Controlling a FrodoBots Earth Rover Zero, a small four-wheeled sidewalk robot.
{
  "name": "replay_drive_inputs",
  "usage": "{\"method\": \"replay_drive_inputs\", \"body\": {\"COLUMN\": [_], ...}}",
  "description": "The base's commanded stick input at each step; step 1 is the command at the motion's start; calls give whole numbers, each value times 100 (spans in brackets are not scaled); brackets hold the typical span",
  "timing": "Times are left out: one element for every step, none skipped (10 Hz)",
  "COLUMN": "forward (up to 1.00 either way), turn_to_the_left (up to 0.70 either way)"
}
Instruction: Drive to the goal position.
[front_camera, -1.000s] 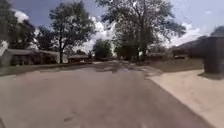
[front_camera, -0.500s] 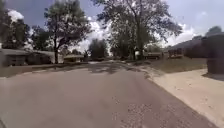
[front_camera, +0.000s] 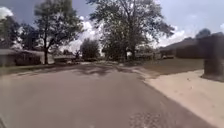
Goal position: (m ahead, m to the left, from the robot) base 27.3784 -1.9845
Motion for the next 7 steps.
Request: {"method": "replay_drive_inputs", "body": {"forward": [70, 70, 70, 70, 70, 70, 70], "turn_to_the_left": [0, 0, 0, 0, 0, 0, 0]}}
